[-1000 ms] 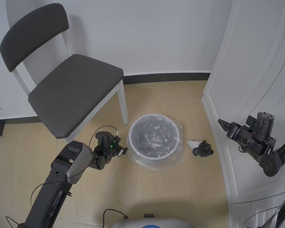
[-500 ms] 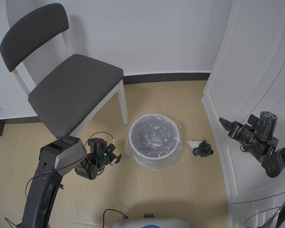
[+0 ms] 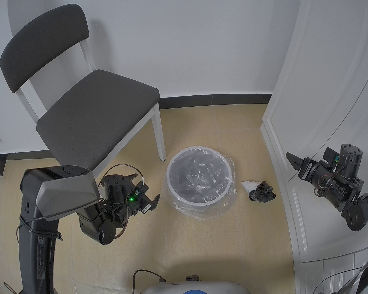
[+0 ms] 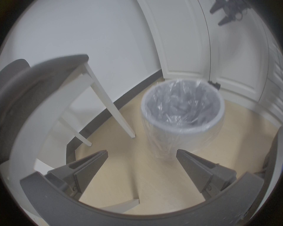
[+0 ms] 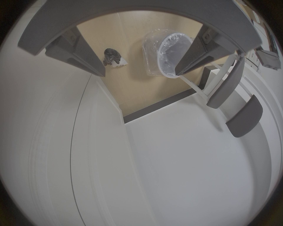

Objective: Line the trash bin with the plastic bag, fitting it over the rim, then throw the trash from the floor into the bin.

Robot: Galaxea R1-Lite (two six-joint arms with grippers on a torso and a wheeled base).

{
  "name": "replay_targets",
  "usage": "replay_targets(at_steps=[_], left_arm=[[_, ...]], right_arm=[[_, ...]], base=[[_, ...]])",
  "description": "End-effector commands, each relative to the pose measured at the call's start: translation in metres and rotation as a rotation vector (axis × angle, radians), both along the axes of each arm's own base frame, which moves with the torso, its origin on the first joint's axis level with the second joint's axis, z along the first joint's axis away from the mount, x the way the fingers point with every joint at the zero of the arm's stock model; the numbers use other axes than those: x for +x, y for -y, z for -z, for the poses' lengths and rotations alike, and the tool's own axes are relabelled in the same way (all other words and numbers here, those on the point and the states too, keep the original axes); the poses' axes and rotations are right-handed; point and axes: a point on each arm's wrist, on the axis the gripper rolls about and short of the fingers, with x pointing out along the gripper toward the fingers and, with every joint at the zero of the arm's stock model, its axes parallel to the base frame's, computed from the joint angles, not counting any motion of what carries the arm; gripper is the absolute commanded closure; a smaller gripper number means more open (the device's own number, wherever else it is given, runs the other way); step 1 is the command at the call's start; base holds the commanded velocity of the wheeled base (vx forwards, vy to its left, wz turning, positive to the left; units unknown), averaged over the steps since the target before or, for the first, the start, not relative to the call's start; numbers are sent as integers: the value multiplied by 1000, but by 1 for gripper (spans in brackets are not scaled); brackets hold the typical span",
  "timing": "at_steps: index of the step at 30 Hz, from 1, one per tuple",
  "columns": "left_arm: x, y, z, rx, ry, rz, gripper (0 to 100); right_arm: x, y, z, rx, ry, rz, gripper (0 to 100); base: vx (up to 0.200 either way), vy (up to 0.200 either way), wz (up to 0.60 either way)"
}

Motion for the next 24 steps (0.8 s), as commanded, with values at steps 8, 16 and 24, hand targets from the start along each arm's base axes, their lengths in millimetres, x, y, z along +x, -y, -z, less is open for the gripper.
replay_targets(at_steps=[8,16,24], left_arm=[[-70,31,-75,-253,34,109,0],[-89,49,-83,-465,0,147,0],[-94,44,-90,-566,9,139,0]], right_arm=[[18,9,42,-79,-144,34,0],[46,3,77,-56,-215,47,0],[113,-15,91,55,-80,82,0]], base=[[0,0,0],[0,0,0],[0,0,0]])
